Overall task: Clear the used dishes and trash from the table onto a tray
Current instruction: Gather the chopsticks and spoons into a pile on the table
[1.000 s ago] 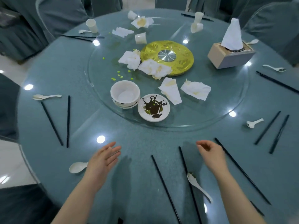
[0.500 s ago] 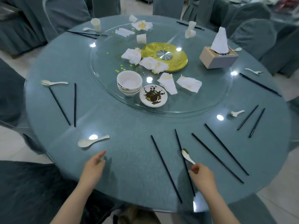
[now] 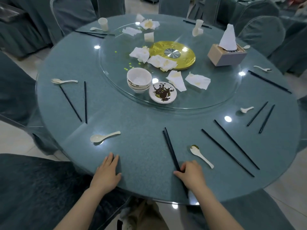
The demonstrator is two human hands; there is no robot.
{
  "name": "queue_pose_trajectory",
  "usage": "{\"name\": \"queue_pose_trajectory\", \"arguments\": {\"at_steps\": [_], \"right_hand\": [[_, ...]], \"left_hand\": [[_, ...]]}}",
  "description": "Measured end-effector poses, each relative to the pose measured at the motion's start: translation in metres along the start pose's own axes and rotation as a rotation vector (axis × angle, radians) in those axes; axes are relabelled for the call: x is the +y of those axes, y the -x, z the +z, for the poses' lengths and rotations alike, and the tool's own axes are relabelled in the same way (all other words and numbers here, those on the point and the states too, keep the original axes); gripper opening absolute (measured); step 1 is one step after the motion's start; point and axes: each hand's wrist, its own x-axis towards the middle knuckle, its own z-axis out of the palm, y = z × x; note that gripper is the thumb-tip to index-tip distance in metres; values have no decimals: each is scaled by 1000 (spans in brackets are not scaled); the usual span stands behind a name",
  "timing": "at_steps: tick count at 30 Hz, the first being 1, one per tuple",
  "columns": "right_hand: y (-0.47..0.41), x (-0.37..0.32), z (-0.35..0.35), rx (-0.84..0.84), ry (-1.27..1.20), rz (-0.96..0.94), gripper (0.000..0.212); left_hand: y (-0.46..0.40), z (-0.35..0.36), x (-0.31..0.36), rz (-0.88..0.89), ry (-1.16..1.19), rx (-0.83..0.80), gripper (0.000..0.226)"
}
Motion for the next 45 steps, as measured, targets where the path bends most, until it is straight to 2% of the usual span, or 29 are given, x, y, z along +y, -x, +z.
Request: {"name": "queue_pose_trajectory", "arguments": {"at_steps": [7, 11, 19, 26, 32, 35, 41, 43, 45], "right_hand": [[-3, -10, 8, -16, -62, 30, 19], [-9, -18, 6, -52, 26, 24, 19], [-32, -48, -1, -52, 55, -31, 7], [-61, -72, -7, -23, 19, -103, 9], [-91, -93, -11, -20, 28, -154, 10], [-108, -99, -17, -16, 32, -162, 15], [-139, -96, -37, -40, 106, -194, 21], [-148, -94, -41, -37, 105, -196, 20], [-155, -92, -43, -35, 93, -199, 17]], "left_hand": [[2, -5, -2, 30, 57, 8, 72], [0, -11, -2, 16, 126, 49, 64], [-13, -34, -9, -82, 389, 199, 37], [-35, -58, -38, -214, 552, 470, 25], [-78, -101, -62, -307, 589, 514, 32], [-104, -123, -72, -371, 609, 492, 44], [-167, -164, -80, -559, 497, 508, 74], [-186, -176, -79, -593, 443, 483, 70], [-199, -184, -78, -600, 426, 451, 51]]}}
